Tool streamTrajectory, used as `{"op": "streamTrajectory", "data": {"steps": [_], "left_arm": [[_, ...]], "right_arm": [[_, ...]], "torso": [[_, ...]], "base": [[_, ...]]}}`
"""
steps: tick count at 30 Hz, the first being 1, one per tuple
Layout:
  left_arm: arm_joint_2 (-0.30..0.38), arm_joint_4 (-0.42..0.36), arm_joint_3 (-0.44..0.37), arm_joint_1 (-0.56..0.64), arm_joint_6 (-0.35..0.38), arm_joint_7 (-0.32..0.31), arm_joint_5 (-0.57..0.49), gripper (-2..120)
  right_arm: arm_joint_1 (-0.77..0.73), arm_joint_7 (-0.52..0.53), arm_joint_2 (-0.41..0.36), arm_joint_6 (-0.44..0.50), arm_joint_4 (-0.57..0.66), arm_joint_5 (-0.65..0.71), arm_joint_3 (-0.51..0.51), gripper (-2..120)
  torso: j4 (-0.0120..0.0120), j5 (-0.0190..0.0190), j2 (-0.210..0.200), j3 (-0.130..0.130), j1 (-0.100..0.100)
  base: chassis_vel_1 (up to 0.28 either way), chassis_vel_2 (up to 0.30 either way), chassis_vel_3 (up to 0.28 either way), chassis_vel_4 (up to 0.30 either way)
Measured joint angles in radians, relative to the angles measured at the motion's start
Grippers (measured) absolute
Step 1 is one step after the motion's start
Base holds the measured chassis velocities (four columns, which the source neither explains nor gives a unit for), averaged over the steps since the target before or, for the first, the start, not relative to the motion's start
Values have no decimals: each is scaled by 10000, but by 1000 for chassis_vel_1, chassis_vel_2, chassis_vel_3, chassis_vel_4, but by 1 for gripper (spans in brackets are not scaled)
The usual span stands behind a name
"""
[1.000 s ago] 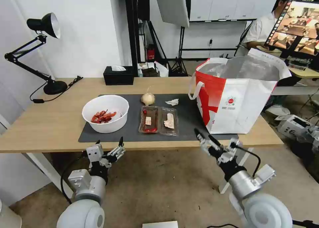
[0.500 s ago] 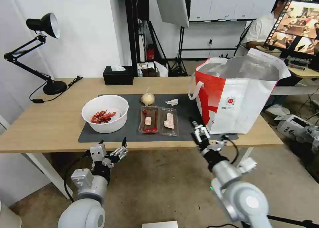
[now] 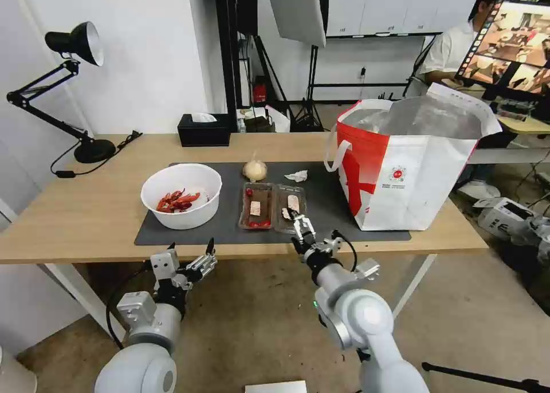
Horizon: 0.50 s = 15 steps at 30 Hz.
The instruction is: Pick up the trash from the table and place it into the takeout bag.
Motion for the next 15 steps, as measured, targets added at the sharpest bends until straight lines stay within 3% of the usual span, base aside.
{"op": "streamTrajectory", "data": {"steps": [15], "left_arm": [[70,-5,-195,-17,41,-17,-157,100]], "right_arm": [[913,687,359,139,-664,-130,-171,100]], "torso": [[0,1,0,0,0]], "base": [[0,0,0,0]]}}
